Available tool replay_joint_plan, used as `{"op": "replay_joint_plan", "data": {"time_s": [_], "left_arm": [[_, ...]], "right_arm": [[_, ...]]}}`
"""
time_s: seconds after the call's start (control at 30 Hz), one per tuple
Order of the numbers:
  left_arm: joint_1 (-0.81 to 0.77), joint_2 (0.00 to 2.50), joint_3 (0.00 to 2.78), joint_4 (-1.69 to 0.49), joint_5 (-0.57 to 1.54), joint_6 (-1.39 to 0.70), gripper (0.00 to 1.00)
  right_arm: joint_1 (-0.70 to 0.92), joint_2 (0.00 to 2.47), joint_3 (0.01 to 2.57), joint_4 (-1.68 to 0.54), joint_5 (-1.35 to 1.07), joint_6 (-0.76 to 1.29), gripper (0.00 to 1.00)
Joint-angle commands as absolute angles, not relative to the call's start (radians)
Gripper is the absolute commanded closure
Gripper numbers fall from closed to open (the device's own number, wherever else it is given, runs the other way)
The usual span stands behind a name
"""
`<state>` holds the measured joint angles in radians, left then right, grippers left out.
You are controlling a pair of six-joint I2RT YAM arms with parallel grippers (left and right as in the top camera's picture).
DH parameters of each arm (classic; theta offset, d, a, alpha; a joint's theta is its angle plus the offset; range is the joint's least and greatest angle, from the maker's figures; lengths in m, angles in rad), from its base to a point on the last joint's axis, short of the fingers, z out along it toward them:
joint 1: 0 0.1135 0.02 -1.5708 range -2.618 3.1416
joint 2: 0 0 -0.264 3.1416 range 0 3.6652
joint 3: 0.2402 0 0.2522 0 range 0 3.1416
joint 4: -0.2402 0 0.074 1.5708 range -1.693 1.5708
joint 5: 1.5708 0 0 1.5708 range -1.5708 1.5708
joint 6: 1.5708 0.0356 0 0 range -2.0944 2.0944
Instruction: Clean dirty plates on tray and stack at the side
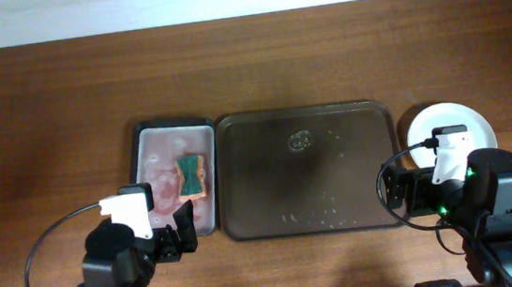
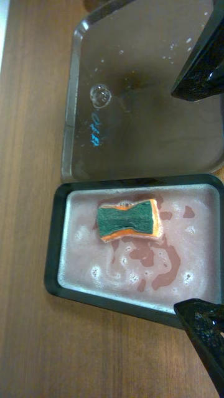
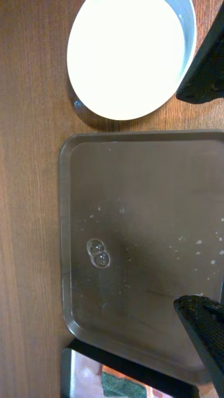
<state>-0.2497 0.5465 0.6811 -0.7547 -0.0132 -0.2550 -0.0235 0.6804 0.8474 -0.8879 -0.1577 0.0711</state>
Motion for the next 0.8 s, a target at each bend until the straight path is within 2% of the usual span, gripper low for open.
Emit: {"op": "replay_joint_plan", "data": {"time_s": [0.0,0.2,0.33,0.43,0.57,0.67,0.77], "left_arm": [[-0.251,0.532,0.673,-0.757,-0.026,-0.261,0.01],[-0.251,0.532,0.673,-0.757,-0.026,-0.261,0.0],[-0.251,0.532,0.673,-0.757,-0.026,-0.261,0.01],[-0.251,0.532,0.673,-0.757,-0.026,-0.261,0.01],[-0.251,0.532,0.673,-0.757,-0.026,-0.261,0.0],[-0.251,0.532,0.673,-0.757,-0.026,-0.261,0.01],[-0.251,0.532,0.673,-0.757,-0.026,-0.262,0.01]], "right_arm": [[-0.018,0.696,0.841,-0.885,-0.146,0.071,0.01],[-0.018,0.759,0.836,-0.885,-0.141,0.07,0.01],[-0.011,0.658,0.795,-0.867,-0.041,-0.004,0.01],[0.037,0.471,0.655,-0.696,-0.046,-0.004,0.01],[0.047,0.12,0.342,-0.364,-0.101,-0.003,0.01],[0.047,0.002,0.164,-0.107,-0.101,-0.004,0.01],[0.047,0.003,0.04,0.095,-0.091,-0.004,0.01]]}}
